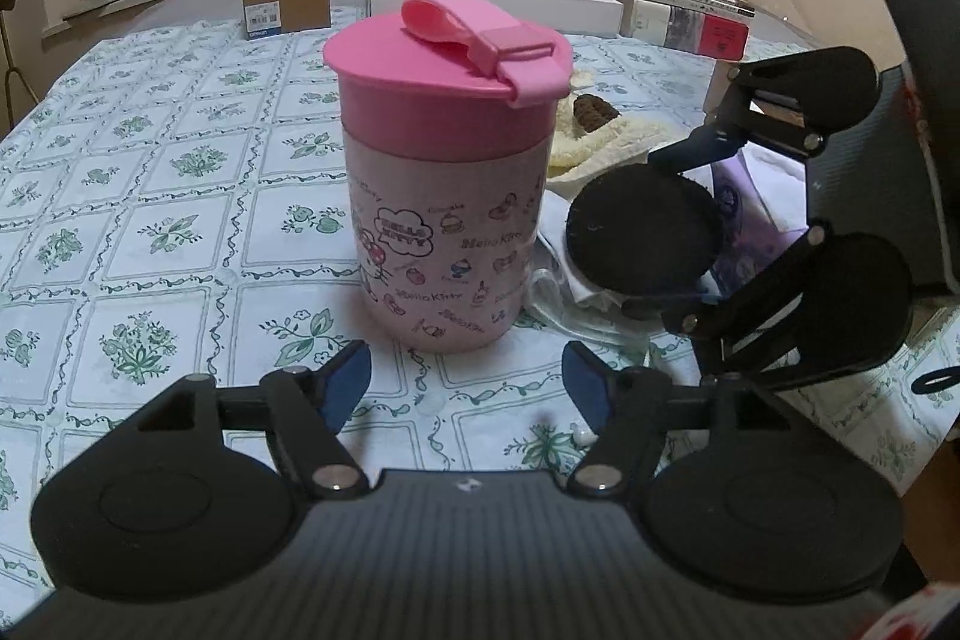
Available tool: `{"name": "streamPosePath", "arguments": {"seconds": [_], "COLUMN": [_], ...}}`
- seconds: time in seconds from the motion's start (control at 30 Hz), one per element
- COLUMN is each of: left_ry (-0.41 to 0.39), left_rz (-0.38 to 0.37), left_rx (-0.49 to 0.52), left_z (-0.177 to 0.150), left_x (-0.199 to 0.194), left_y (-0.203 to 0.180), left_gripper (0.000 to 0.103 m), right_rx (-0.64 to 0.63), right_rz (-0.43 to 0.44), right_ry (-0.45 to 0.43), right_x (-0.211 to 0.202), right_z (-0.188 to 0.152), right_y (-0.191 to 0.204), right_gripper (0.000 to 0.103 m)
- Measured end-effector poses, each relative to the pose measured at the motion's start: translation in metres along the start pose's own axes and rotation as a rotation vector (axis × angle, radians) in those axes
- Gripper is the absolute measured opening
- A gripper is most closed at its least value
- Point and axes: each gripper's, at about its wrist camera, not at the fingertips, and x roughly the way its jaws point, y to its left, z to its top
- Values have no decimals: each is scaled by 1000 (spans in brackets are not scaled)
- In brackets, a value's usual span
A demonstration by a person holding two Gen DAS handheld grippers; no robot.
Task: Organize soft objects
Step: 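Grasp the black round pad with the right gripper, then grasp the white cloth with the left gripper while the right gripper holds the black pad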
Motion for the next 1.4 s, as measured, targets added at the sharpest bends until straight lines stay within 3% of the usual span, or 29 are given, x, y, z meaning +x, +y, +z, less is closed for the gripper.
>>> {"name": "streamPosePath", "arguments": {"seconds": [0.13,0.17,0.37,0.57,0.77,0.97,1.23,1.4], "left_ry": [5,6,-4,-36,-78,-107,-112,-97], "left_rz": [-1,-1,-7,-34,-28,1,101,131], "left_rx": [-6,-7,-17,-11,31,178,323,352], "left_z": [-2,-3,-1,4,11,17,25,28], "left_x": [0,-1,-5,-4,10,34,65,71], "left_y": [-1,-1,-9,-31,-62,-95,-120,-122], "left_gripper": [67,67,67,67,65,55,43,10], "right_rx": [32,47,160,392,626,768,834,853], "right_rz": [10,12,-12,-80,-187,-236,-239,-232], "right_ry": [8,4,-53,-137,-147,-144,-147,-152], "right_x": [0,-1,-28,-78,-113,-133,-140,-139], "right_z": [-1,-2,-5,-23,-55,-86,-106,-110], "right_y": [-5,-6,-12,-35,-57,-64,-63,-62], "right_gripper": [74,69,68,68,68,68,68,68]}}
